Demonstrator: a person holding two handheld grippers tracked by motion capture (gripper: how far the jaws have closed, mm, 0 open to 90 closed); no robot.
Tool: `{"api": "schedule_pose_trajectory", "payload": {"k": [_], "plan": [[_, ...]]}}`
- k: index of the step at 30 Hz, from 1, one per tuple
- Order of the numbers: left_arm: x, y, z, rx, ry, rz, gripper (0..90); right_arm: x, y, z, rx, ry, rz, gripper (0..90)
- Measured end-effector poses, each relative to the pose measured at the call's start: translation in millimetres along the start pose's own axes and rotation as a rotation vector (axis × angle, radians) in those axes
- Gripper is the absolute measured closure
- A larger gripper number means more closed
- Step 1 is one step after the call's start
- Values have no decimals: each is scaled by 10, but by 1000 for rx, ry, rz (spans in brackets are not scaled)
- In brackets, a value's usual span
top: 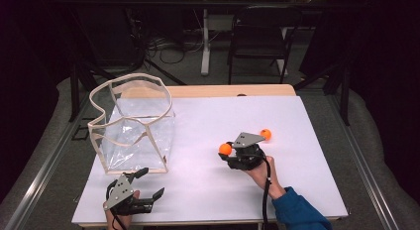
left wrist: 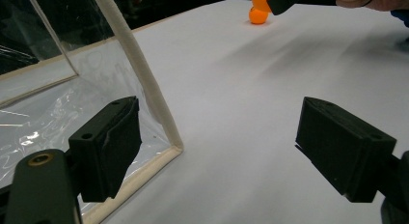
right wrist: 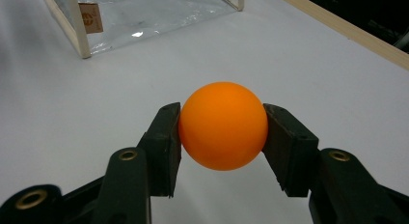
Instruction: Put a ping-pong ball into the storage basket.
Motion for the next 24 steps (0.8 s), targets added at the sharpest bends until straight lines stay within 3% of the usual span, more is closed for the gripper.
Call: {"api": "schedule_pose_trajectory", "payload": {"k": [24], "plan": [[6,-2,5,-2,-2,3,159,-45,114,40,10,13,-6,506]]}}
Point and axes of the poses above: each handheld gripper's, and its own axes: x roughly backward along the jaws, y roughly out of its top, z roughly to its left, the point moved 2 cm from there along -x, roughly forward along the jaws, and after that the axes turned 4 degrees about -y, right-handed, at the moved point
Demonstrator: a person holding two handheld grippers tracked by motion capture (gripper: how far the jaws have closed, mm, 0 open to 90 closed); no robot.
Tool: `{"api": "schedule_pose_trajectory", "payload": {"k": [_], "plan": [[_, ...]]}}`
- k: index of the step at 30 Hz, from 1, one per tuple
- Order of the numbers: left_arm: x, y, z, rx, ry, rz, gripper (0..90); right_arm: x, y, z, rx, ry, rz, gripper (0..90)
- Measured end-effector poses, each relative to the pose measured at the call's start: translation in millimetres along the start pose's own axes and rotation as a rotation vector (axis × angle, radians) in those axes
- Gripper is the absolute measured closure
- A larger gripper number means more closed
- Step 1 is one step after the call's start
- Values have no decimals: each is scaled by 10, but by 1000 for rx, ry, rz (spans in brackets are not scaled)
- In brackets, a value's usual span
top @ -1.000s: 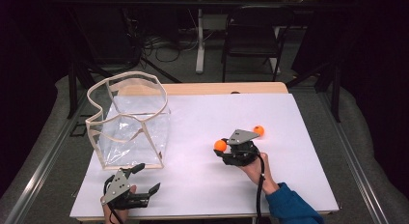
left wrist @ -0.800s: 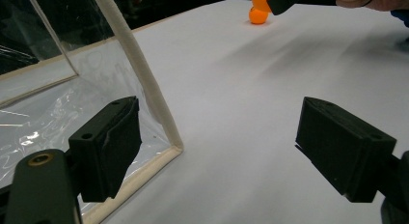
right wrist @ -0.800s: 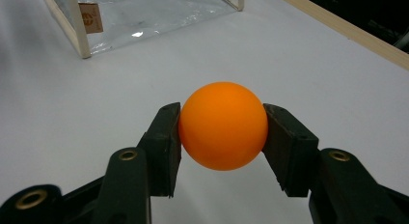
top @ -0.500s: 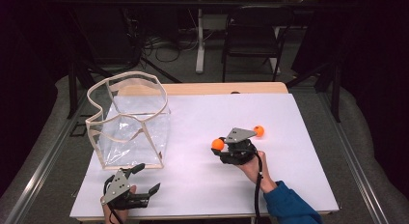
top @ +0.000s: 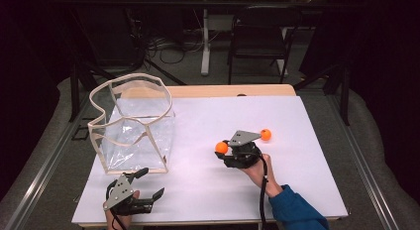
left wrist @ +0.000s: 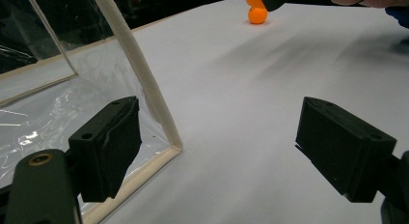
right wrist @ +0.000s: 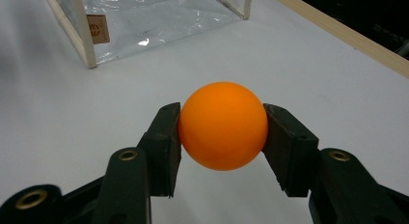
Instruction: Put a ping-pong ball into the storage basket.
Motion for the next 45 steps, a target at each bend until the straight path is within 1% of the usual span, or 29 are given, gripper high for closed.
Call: {"api": "schedule_pose_trajectory", "payload": {"k": [12,17,27,45], "plan": [[0,0,-2,4,0,-4,158,18,134,29,15,6,-8,506],[1,-1,-2,4,0,-5,158,39,182,25,26,-3,-8,506],[1,-1,1,2,1,-5,158,68,314,4,36,-2,-24,506],[1,-4,1,4,-2,-11,158,54,466,10,61,-2,-24,506]]}}
Point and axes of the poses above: each handheld gripper's, and its own axes: x roughly backward along the jaws, y roughly out of its top, z roughly to its left, the point moved 2 cm from there along -x, roughly forward along the jaws, and after that the axes turned 4 degrees about -y, right-handed, at the moved point
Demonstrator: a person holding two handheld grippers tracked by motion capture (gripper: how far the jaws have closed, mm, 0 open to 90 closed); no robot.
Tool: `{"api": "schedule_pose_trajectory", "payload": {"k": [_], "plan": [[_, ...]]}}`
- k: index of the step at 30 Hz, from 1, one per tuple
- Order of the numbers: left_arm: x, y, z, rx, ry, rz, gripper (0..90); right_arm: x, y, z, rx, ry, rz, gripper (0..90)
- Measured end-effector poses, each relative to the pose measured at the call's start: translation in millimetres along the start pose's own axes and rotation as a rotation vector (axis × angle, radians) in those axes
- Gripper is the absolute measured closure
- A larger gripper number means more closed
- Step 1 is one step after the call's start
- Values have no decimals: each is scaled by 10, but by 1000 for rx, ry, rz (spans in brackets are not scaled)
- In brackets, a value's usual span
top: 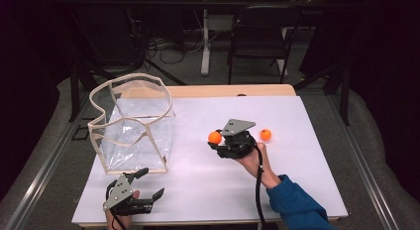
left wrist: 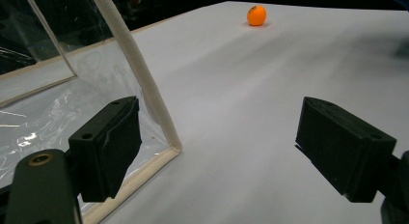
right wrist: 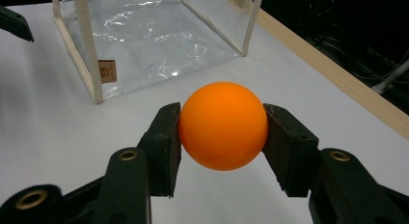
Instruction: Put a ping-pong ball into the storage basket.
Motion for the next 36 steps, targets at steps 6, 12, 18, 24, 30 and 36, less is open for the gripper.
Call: {"api": "schedule_pose_trajectory", "payload": {"k": [6,12,18,24,30,36], "plan": [[-3,1,-2,0,-3,-2,158,-20,39,2,7,0,2,506],[-2,0,-1,-1,-2,-1,158,-29,98,-6,14,4,-3,506],[-4,2,-5,-2,-7,1,158,-43,162,-2,23,6,-7,506],[-2,0,-2,-1,-3,-3,158,-52,226,-16,18,22,-9,506],[-1,4,-4,-2,-5,-2,158,-69,277,-20,26,24,-5,506],[-2,3,1,-4,-1,-5,158,-90,310,-34,15,35,-3,506]]}}
Point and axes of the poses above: each handheld gripper's, and its own axes: x roughly backward along the jaws, y roughly out of its top, z roughly to its left, the point moved 2 cm from there along -x, roughly forward along the jaws, and after that the axes turned 4 degrees about -y, right-handed, at the moved point
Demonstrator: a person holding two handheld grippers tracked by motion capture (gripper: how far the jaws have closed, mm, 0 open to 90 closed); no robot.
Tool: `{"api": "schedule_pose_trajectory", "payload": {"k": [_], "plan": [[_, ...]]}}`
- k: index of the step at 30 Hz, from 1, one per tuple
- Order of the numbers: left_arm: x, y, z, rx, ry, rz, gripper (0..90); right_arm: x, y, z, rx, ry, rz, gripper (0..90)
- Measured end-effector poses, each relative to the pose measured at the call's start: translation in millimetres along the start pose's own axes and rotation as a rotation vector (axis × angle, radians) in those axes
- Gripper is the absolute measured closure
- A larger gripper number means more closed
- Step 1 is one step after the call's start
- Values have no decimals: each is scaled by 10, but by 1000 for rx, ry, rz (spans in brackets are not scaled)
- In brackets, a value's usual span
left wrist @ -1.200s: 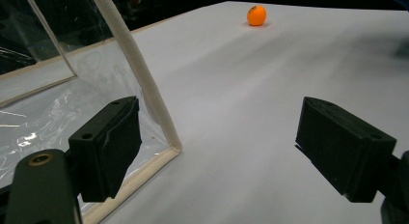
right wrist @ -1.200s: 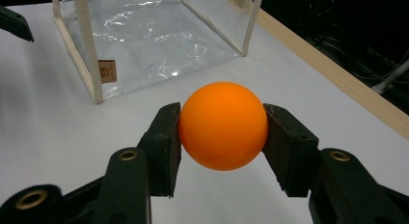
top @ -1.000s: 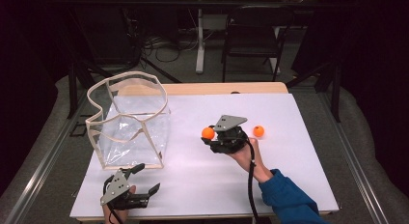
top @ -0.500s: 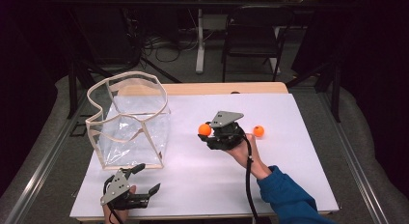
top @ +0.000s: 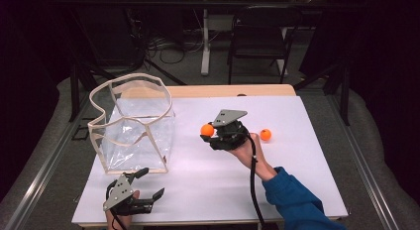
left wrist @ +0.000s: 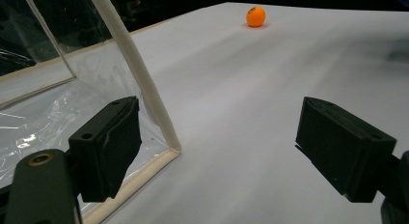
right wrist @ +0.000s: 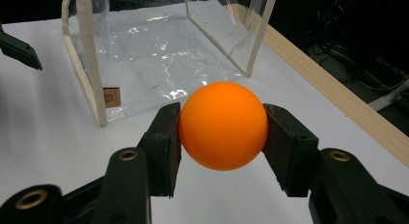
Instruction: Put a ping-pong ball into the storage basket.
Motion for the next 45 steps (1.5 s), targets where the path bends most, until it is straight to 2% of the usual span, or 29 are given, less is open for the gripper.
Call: {"api": "schedule_pose_trajectory", "payload": {"k": [23,45], "plan": [[-1,-1,-1,2,1,2,158,-53,172,-17,14,23,7,507],[5,3,1,-6,5,4,158,-131,377,-98,18,43,10,507]]}}
Point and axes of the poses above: each handheld gripper's, and its own axes: x roughly backward along the jaws, y roughly out of its top, z roughly to its left, the point moved 2 cm from there along -x, roughly forward along the jaws, and after that the axes turned 4 degrees about -y, right-handed, at the moved point
